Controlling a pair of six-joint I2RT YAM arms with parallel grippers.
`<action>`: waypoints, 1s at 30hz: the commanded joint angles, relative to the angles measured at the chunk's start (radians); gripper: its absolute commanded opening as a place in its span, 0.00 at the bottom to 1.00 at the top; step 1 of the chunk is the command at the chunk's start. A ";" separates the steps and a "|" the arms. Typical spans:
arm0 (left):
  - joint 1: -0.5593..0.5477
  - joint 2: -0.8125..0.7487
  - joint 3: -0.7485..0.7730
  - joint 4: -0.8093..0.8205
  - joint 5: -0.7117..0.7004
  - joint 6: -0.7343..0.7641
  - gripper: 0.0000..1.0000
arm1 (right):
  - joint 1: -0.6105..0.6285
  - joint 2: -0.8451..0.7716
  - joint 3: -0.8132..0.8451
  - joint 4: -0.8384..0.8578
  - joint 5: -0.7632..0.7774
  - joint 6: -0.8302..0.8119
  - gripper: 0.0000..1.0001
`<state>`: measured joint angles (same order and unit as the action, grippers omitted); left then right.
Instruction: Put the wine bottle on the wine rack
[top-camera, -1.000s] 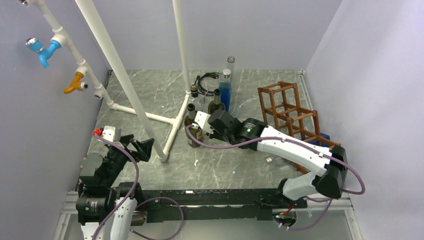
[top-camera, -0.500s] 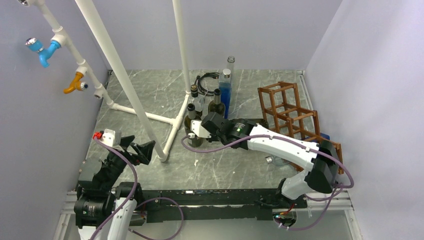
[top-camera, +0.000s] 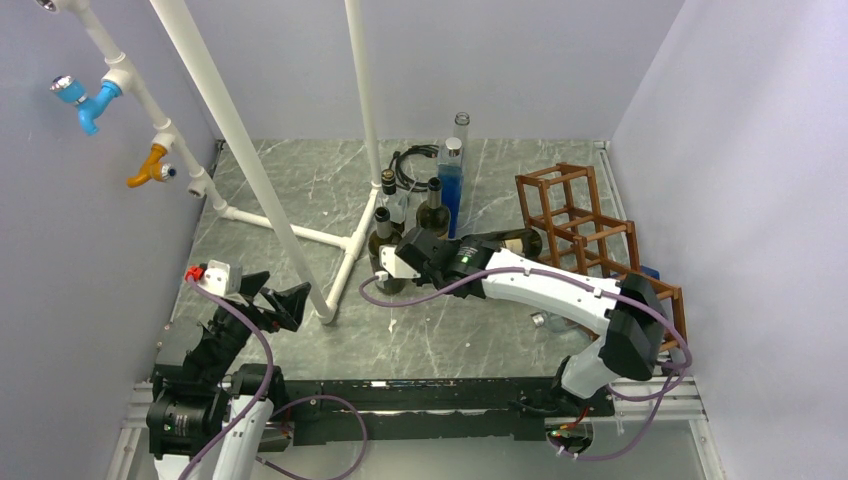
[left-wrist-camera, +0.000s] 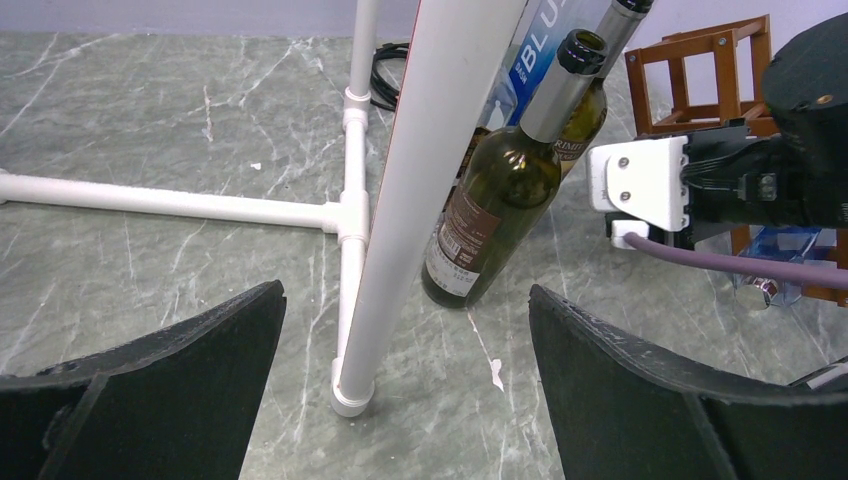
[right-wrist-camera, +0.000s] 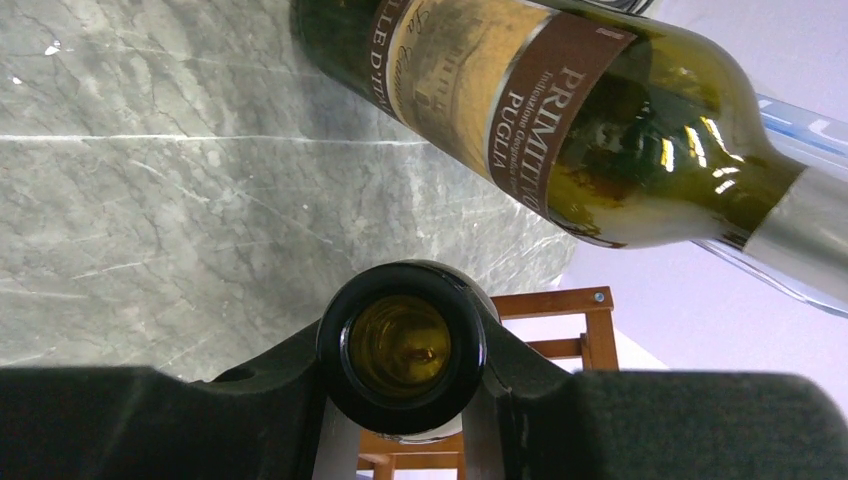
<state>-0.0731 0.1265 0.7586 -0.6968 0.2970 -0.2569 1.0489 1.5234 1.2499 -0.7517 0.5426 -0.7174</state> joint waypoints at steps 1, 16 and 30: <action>-0.005 -0.011 0.004 0.031 -0.011 -0.008 0.98 | -0.005 0.019 0.022 -0.008 0.139 -0.055 0.00; -0.009 -0.012 0.004 0.031 -0.012 -0.006 0.98 | -0.026 0.032 -0.020 -0.041 0.198 -0.017 0.00; -0.016 -0.020 0.005 0.028 -0.022 -0.007 0.98 | -0.060 0.088 -0.074 -0.032 0.282 0.006 0.00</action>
<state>-0.0830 0.1246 0.7586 -0.6968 0.2897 -0.2569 1.0077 1.6039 1.1759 -0.7578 0.6582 -0.6861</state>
